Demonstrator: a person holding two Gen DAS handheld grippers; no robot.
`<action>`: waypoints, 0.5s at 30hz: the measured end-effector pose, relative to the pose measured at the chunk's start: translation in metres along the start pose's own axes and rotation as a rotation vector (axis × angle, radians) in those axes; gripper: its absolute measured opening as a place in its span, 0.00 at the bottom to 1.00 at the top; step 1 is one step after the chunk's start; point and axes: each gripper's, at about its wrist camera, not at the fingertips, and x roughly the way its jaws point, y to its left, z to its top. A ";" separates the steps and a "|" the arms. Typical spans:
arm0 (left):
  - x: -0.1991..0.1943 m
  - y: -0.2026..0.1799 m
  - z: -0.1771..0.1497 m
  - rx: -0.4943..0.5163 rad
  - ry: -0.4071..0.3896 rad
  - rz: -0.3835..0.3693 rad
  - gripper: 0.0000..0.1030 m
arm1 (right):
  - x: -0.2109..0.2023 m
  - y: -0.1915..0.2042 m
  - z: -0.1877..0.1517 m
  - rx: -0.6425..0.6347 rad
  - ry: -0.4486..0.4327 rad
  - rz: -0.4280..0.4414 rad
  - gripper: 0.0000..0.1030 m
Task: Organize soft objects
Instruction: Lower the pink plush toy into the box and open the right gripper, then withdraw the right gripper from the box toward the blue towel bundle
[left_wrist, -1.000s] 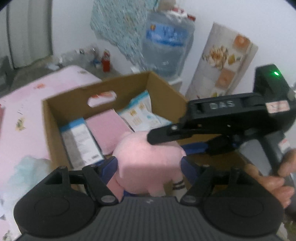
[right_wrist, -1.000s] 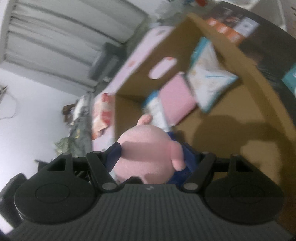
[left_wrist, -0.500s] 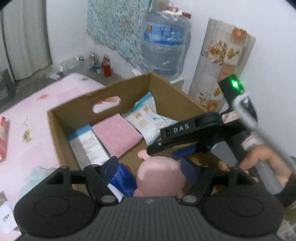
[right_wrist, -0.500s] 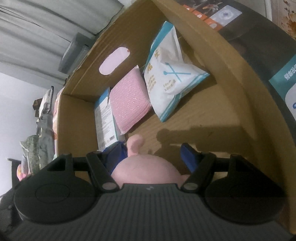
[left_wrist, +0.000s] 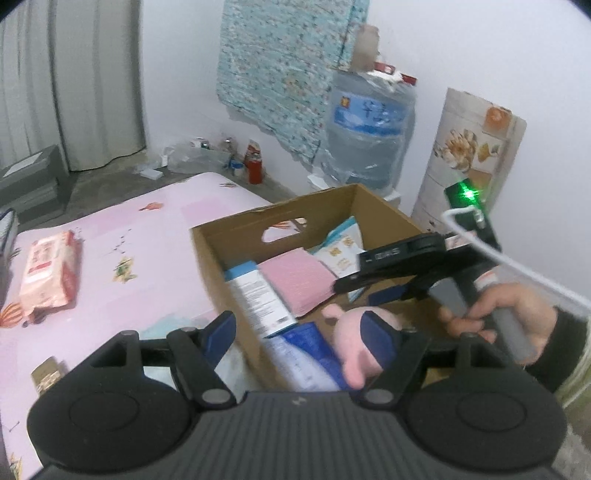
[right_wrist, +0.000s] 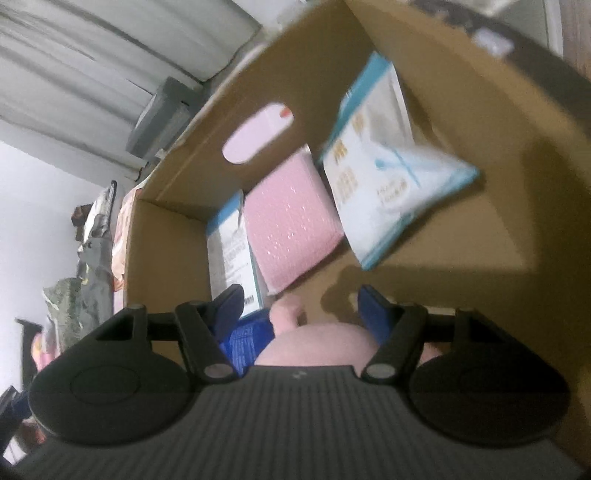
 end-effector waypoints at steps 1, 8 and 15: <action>-0.005 0.005 -0.004 -0.006 -0.004 0.005 0.73 | -0.002 0.003 0.000 -0.022 0.011 -0.009 0.67; -0.043 0.043 -0.040 -0.063 -0.034 0.081 0.74 | 0.001 0.017 -0.014 -0.172 0.149 -0.113 0.86; -0.076 0.082 -0.080 -0.182 -0.048 0.158 0.74 | -0.006 0.020 -0.026 -0.242 0.117 -0.119 0.78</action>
